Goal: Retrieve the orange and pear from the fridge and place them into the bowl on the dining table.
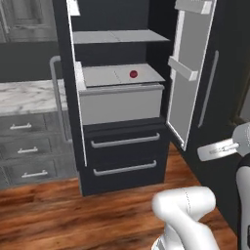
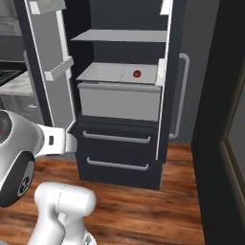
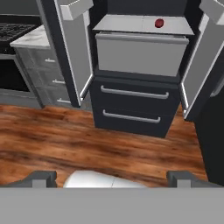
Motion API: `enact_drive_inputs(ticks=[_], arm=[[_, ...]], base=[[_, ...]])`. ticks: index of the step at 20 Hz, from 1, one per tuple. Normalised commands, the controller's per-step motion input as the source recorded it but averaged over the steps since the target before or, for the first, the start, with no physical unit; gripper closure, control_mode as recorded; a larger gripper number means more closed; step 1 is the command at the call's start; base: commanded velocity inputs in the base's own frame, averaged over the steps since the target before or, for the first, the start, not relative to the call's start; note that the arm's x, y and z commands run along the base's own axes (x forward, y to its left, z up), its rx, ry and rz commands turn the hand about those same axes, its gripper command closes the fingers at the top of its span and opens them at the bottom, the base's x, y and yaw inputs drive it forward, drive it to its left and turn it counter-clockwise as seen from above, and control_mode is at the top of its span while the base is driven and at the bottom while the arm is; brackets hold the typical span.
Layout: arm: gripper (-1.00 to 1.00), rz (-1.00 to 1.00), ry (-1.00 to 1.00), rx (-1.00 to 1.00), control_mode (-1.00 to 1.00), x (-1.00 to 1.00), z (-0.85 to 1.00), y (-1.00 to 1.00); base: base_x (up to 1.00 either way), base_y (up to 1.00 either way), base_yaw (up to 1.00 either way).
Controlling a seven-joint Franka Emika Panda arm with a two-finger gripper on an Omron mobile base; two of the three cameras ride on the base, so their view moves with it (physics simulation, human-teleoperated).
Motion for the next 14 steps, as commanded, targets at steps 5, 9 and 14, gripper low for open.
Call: enact_drive_inputs(ticks=[5,9,14], arm=[[-1.0,0.0,0.0,0.0,1.0,0.0,0.0,0.0],[-1.0,0.0,0.0,0.0,1.0,0.0,0.0,0.0],[-1.0,0.0,0.0,0.0,1.0,0.0,0.0,0.0]], base=[[0.66,0.08,0.0],[0.58,0.03,0.0],[0.74,0.01,0.0]])
